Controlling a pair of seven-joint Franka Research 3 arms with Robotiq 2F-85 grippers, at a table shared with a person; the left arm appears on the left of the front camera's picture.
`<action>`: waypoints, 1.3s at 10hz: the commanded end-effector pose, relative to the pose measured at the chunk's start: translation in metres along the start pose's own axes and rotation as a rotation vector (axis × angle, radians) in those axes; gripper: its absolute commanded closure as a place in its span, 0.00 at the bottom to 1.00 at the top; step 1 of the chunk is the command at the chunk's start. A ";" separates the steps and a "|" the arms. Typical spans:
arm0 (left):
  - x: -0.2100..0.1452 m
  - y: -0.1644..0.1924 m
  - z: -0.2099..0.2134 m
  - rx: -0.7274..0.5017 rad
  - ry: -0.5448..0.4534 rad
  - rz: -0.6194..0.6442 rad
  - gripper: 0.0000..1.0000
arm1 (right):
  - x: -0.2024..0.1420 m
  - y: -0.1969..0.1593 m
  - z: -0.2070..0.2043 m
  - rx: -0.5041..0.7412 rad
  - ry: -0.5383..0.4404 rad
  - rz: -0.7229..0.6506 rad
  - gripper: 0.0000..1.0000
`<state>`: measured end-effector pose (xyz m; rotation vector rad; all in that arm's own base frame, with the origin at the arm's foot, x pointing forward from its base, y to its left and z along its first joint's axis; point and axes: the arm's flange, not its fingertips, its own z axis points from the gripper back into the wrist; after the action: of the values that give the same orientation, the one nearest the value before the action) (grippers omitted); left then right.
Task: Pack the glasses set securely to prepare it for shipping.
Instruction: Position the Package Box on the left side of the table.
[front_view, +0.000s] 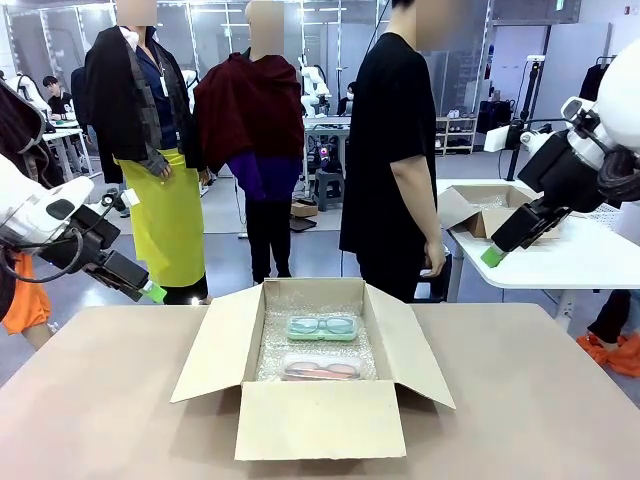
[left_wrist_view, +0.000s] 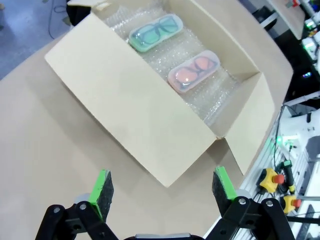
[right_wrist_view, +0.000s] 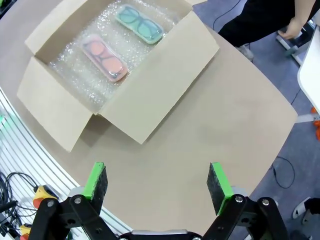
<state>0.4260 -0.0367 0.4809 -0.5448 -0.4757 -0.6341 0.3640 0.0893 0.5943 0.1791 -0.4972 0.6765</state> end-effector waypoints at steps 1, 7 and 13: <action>0.005 0.038 -0.010 -0.109 -0.028 0.134 0.00 | 0.004 0.002 0.001 -0.025 0.008 -0.026 0.00; -0.030 0.140 -0.082 -0.383 -0.008 0.473 0.00 | 0.004 0.002 0.001 -0.025 0.008 -0.026 0.00; -0.055 0.168 -0.155 -0.540 -0.063 0.587 0.00 | 0.004 0.002 0.001 -0.025 0.008 -0.026 0.00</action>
<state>0.5303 0.0054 0.2811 -1.1089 -0.1587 -0.1514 0.3646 0.0893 0.5938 0.1785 -0.4953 0.6744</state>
